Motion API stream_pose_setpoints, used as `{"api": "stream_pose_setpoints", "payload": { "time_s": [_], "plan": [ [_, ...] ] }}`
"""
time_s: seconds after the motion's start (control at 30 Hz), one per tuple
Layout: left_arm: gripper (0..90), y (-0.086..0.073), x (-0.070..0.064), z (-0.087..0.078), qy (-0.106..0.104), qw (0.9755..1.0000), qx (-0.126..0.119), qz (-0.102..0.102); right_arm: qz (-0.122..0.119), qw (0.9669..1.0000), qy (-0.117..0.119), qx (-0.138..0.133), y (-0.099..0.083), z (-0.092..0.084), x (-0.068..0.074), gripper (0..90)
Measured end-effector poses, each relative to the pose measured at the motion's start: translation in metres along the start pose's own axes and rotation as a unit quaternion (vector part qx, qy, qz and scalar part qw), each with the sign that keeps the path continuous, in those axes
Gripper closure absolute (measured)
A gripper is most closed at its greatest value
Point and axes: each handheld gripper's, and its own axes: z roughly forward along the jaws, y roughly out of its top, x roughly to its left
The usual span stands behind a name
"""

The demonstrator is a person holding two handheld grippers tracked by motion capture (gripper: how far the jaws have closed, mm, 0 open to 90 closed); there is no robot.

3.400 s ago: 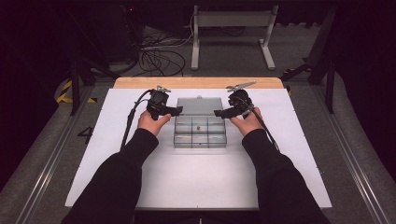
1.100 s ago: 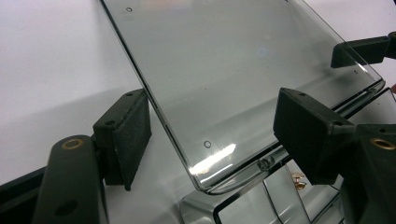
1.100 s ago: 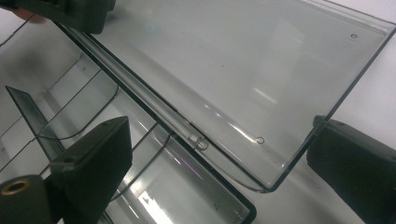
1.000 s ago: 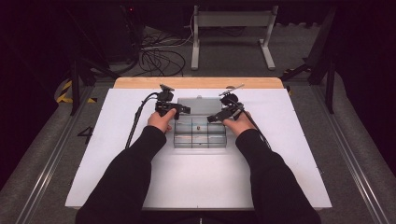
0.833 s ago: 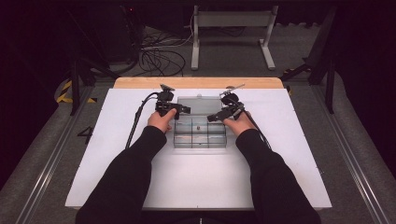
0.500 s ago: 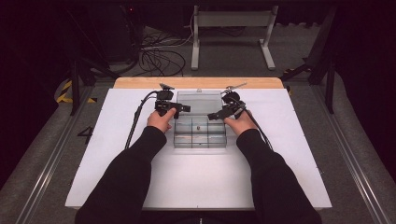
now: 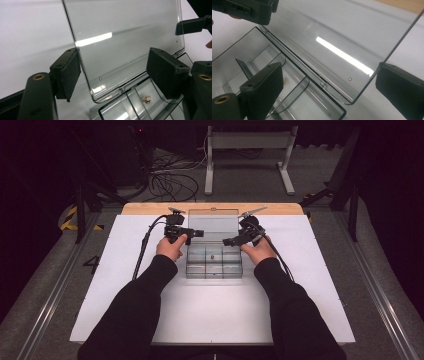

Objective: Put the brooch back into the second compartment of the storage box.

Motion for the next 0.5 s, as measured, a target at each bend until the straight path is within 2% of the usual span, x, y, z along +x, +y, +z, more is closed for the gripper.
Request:
{"api": "stream_pose_setpoints", "payload": {
  "time_s": [0.5],
  "plan": [
    [28.0, 0.001, -0.0042, -0.0072, -0.005, 0.9999, -0.006, 0.008, -0.005, 0.9999, -0.001, -0.015, 0.0028, -0.007, 0.0025, 8.8]
  ]
}}
